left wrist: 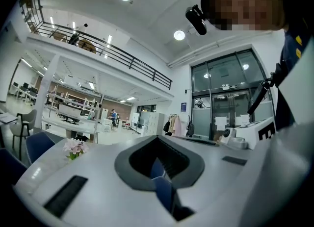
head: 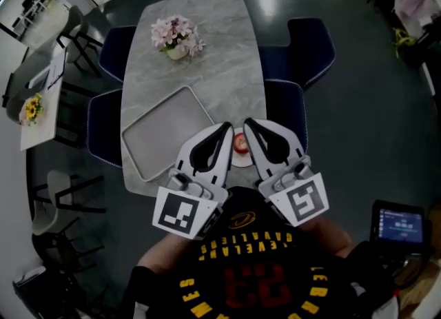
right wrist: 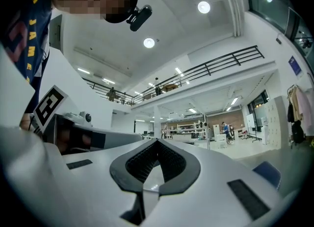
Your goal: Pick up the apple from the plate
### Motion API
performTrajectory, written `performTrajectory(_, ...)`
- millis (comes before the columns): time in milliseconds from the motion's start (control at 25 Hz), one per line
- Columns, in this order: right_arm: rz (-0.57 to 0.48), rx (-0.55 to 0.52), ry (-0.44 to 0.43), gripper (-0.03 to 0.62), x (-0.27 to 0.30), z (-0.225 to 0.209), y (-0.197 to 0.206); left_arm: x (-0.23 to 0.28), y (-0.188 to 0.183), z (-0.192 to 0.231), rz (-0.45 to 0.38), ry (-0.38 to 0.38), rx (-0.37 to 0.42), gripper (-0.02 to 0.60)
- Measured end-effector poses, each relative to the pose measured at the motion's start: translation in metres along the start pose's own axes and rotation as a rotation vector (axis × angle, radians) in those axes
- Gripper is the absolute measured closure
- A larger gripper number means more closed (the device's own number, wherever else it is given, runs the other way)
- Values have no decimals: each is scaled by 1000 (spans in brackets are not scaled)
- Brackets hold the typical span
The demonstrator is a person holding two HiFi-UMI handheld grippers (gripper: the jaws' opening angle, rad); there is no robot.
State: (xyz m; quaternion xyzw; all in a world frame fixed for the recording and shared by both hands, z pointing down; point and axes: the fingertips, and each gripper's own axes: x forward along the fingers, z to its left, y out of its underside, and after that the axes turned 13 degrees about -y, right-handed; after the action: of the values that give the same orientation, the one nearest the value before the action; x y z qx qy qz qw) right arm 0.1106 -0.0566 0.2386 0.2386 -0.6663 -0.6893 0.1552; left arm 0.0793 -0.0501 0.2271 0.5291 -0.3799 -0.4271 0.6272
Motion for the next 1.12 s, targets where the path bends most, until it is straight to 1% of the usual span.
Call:
performTrajectory(120, 7, -11, -7, 589, 1, 4, 2, -4, 8, 2, 15, -1, 3, 581)
performTrajectory(320, 16, -22, -8, 588, 1, 6, 3, -5, 6, 2, 3, -3, 14, 581)
performTrajectory(720, 28, -22, -16, 588, -1, 9, 8, -8, 13, 0, 16, -13, 44, 581)
performTrajectory(1120, 24, -17, -15, 588, -5, 7, 10, -6, 20, -1, 32, -19, 45, 581)
